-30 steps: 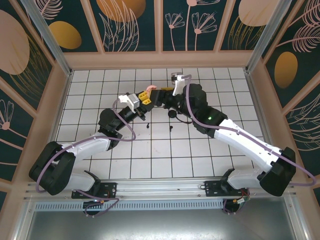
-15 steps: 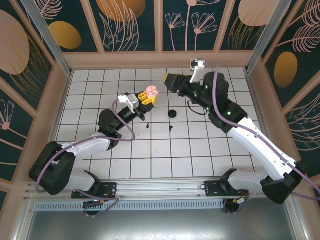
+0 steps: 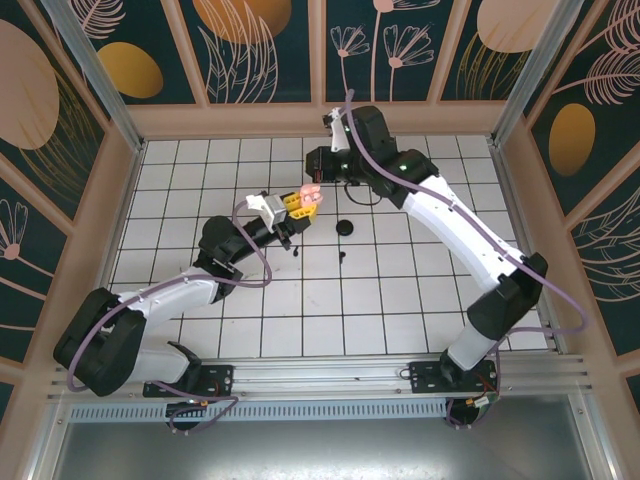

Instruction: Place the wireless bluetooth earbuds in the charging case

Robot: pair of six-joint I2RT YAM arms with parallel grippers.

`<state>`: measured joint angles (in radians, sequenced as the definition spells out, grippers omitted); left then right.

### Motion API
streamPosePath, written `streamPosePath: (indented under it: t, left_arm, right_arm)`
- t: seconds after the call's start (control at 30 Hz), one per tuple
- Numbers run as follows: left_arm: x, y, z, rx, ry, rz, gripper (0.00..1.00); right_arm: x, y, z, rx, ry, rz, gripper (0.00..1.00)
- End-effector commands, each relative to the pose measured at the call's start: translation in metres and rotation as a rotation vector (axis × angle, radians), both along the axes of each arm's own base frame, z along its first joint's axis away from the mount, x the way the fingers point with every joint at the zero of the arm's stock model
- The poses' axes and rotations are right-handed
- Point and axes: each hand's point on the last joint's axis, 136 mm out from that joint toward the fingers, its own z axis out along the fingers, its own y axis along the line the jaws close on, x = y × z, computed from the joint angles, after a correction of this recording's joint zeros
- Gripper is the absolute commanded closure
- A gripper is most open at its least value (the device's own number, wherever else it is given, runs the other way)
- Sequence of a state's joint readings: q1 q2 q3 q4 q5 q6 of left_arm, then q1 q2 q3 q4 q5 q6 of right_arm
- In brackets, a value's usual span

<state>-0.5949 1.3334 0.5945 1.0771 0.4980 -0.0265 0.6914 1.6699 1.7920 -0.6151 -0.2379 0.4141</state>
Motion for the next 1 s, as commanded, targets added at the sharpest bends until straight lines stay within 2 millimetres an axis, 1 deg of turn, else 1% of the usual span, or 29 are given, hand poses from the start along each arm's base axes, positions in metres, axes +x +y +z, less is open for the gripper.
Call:
streamPosePath:
  t: [0.0,0.1,0.17,0.33,0.37,0.4,0.47,0.5,0.6,0.67,0.7,0.77,0.8,0.93,0.97]
  left_arm:
    - [-0.007,0.0,0.005,0.009,-0.032,-0.016,1.0]
    - [-0.004,0.001,0.007,0.002,-0.03,-0.001,1.0]
    - [-0.001,0.002,0.008,-0.003,-0.028,0.015,1.0]
    - [0.009,0.001,0.01,-0.02,-0.009,0.039,1.0]
    - [0.01,0.001,0.012,-0.031,-0.007,0.04,1.0]
    - [0.011,0.001,0.011,-0.038,0.002,0.042,1.0]
    - [0.013,0.001,0.009,-0.047,0.027,0.043,1.0]
    - [0.015,0.001,0.007,-0.057,0.048,0.05,1.0]
    - [0.023,0.008,-0.005,-0.097,0.155,0.095,1.0]
    - [0.031,0.017,-0.019,-0.124,0.254,0.15,1.0]
    - [0.037,0.024,-0.029,-0.133,0.325,0.199,1.0]
    - [0.043,0.035,-0.051,-0.122,0.443,0.269,1.0]
    - [0.044,0.04,-0.063,-0.116,0.503,0.295,1.0]
    - [0.037,0.06,-0.106,-0.107,0.707,0.336,1.0]
    - [0.036,0.066,-0.116,-0.113,0.756,0.344,1.0]
  right_arm:
    - [-0.016,-0.005,-0.004,-0.048,0.051,0.067,1.0]
    - [-0.034,-0.005,-0.021,-0.082,0.101,0.111,1.0]
    - [-0.051,-0.008,-0.03,-0.101,0.121,0.13,1.0]
    - [-0.09,-0.016,-0.037,-0.09,0.149,0.152,1.0]
    - [-0.094,-0.018,-0.04,-0.087,0.158,0.148,1.0]
    - [-0.097,-0.023,-0.039,-0.075,0.154,0.133,1.0]
    - [-0.089,-0.036,-0.032,-0.054,0.123,0.055,1.0]
    - [-0.079,-0.046,-0.024,-0.033,0.101,-0.006,1.0]
    - [-0.052,-0.084,-0.005,0.043,0.039,-0.2,1.0]
    - [-0.044,-0.098,-0.001,0.118,0.033,-0.252,0.95]
    - [-0.041,-0.103,-0.005,0.132,0.039,-0.27,0.93]
    - [-0.038,-0.107,-0.022,0.119,0.063,-0.29,0.89]
    - [-0.038,-0.108,-0.035,0.099,0.079,-0.291,0.87]
    - [-0.038,-0.109,-0.081,0.039,0.136,-0.293,0.77]
    - [-0.038,-0.108,-0.089,0.032,0.145,-0.292,0.75]
